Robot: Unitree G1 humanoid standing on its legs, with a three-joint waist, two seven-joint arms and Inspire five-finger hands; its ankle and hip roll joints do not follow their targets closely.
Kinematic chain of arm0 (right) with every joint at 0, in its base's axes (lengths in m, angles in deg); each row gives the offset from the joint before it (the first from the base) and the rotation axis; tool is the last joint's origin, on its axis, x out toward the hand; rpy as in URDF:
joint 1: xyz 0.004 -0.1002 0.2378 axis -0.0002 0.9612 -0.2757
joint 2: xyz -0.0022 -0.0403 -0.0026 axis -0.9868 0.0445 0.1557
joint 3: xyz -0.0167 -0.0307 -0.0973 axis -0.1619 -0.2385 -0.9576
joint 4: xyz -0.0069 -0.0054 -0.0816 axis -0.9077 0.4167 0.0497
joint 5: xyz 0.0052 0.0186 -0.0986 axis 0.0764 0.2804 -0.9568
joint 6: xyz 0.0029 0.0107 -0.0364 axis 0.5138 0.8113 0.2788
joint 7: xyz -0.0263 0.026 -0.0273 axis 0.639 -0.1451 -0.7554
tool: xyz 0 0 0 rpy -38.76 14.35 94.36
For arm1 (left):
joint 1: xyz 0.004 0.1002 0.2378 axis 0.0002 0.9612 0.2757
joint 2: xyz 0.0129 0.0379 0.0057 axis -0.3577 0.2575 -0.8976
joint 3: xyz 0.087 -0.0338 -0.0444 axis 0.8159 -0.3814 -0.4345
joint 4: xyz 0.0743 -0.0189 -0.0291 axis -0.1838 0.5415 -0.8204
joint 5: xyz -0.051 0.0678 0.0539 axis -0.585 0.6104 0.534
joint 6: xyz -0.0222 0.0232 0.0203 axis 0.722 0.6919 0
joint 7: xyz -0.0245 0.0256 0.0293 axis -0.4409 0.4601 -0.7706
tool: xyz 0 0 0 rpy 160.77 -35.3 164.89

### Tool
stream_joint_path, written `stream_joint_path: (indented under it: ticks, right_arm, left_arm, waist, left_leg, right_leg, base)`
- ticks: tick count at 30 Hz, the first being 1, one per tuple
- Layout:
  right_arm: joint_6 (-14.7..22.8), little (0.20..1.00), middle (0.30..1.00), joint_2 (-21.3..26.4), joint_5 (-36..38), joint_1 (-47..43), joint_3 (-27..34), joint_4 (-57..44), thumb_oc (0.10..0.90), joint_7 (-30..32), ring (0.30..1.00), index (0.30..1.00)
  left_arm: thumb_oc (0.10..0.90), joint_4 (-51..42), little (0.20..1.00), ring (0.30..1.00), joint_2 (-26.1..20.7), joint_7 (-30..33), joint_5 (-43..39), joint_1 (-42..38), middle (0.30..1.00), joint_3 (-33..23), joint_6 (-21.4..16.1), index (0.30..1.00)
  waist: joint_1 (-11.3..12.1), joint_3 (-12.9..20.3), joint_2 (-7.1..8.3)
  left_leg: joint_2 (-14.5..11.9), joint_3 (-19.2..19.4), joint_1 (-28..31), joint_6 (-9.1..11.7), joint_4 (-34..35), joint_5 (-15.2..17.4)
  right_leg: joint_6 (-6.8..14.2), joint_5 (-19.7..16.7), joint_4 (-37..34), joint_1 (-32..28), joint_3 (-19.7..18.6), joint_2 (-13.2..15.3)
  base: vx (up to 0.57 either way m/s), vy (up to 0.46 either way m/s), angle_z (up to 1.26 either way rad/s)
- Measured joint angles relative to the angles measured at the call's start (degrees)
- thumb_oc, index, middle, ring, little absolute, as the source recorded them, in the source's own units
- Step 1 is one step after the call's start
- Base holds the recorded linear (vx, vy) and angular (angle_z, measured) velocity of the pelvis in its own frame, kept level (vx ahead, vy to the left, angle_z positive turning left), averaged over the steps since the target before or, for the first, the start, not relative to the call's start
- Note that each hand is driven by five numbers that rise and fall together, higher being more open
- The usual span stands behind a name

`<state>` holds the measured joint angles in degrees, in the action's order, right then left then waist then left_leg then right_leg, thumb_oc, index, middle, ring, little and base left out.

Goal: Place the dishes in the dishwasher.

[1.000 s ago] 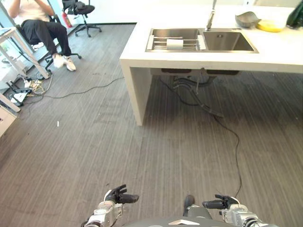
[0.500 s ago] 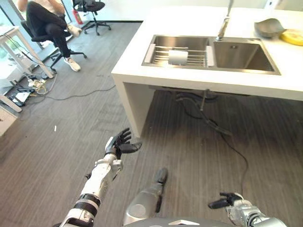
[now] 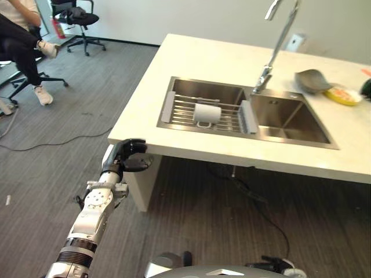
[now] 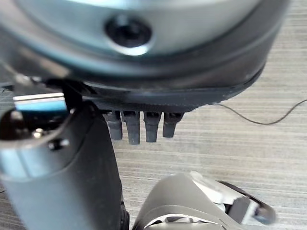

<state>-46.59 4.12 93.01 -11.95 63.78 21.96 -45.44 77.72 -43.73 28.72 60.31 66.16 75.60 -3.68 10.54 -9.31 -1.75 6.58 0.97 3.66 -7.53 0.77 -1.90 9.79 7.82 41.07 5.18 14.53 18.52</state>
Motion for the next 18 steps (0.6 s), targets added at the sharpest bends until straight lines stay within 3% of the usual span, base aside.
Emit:
stream_joint_path:
  ticks: [2, 4, 5, 6, 9, 10, 13, 18]
  right_arm:
    - [-0.2, 0.900, 0.900, 0.9, 0.3, -0.2, -0.1, -0.4, 0.800, 0.0, 0.900, 0.900]
    - [-0.2, 0.900, 0.900, 0.4, 0.8, 0.0, -0.6, -0.3, 0.800, -0.5, 0.900, 0.900]
    - [-0.1, 0.900, 0.900, -0.3, 1.3, 0.1, -0.7, -0.3, 0.800, -0.7, 0.900, 0.900]
    - [0.1, 0.900, 0.900, -1.9, 2.3, -0.1, -0.6, -0.4, 0.800, -0.9, 0.900, 0.900]
    - [0.0, 0.900, 0.900, -3.6, 1.6, 0.3, -2.5, -0.3, 0.800, -1.5, 0.900, 0.900]
    - [-0.1, 0.900, 0.900, -3.5, 1.2, 0.4, -2.7, -0.5, 0.800, -1.7, 0.900, 0.900]
    - [-0.2, 0.900, 0.900, -3.9, 0.5, 1.5, -4.6, -0.8, 0.800, -2.1, 0.900, 0.900]
    - [-0.2, 0.900, 0.900, -3.8, 0.5, 1.8, -4.4, -0.1, 0.800, -1.8, 0.900, 0.900]
  left_arm:
    - [0.800, -2.7, 0.900, 0.900, -1.4, -0.8, 3.9, 0.0, 0.900, 1.4, 0.2, 0.900]
    - [0.800, -3.5, 0.900, 0.900, -2.0, -0.3, 10.2, -0.4, 0.900, 1.3, -1.2, 0.900]
    - [0.800, -3.5, 0.900, 0.900, -2.1, 0.3, 12.1, -0.6, 0.900, 0.9, -1.4, 0.900]
    - [0.800, -3.5, 0.900, 0.900, -2.5, 1.2, 13.8, -1.0, 0.900, 0.9, -2.2, 0.900]
    - [0.800, -4.9, 0.900, 0.900, -4.1, -0.6, 17.5, -1.1, 0.900, 1.8, -2.5, 0.900]
    - [0.800, -5.2, 0.900, 0.900, -4.0, -0.9, 17.5, -0.7, 0.900, 1.8, -3.2, 0.900]
    - [0.800, -5.2, 0.900, 0.900, -5.5, -2.0, 17.5, -0.6, 0.900, 2.0, -3.2, 0.900]
    - [0.800, -3.8, 0.900, 0.900, -6.0, -0.8, 17.5, -0.6, 0.900, 1.2, -3.0, 0.900]
  waist:
    - [-0.2, -0.4, -0.52]
    - [-0.7, -0.2, -0.06]
    - [-1.1, -0.2, -0.01]
    - [-1.9, 0.3, 0.87]
    - [-1.2, 3.2, 4.25]
    - [-0.6, 3.3, 3.89]
    - [-0.4, 3.5, 3.41]
    - [0.0, 3.7, 3.34]
  left_leg:
    - [0.3, 0.3, 1.0, 1.0, 1.3, -0.4]
    - [1.8, -1.9, 3.1, 1.1, 3.1, -0.3]
    - [2.2, -3.0, 4.5, 1.2, 3.8, -0.1]
    - [2.7, -3.9, 6.3, 0.7, 4.1, 0.3]
    - [3.9, -6.9, 7.6, -0.1, 4.1, 1.6]
    - [3.1, -8.5, 8.4, 1.1, 4.2, 1.9]
    - [0.5, -8.3, 9.6, 3.4, 4.2, 2.6]
    - [-2.5, -8.1, 9.6, 5.3, 4.2, 3.2]
  right_leg:
    - [0.1, -2.0, -19.1, 0.0, 3.2, 1.7]
    - [2.3, -8.0, -39.1, -0.4, -2.3, 0.6]
    - [3.6, -10.9, -44.4, -0.4, -7.0, -0.7]
    - [4.6, -14.1, -43.6, 0.4, -9.8, -2.1]
    - [2.6, -16.4, -36.8, 0.2, -6.7, -3.3]
    - [-0.4, -17.2, -38.4, -1.5, -5.6, -4.4]
    - [-1.4, -18.5, -45.9, -7.9, -4.5, -7.3]
    - [-3.1, -18.0, -47.0, -8.9, -3.8, -10.2]
  base:
    - [0.28, -0.337, 0.67]
    - [0.21, -0.272, 0.54]
    - [0.14, -0.317, 0.78]
    - [0.08, -0.253, 0.76]
    - [0.10, -0.225, 0.71]
    - [0.08, -0.288, 0.69]
    - [0.03, -0.159, 0.49]
    - [0.02, -0.127, 0.10]
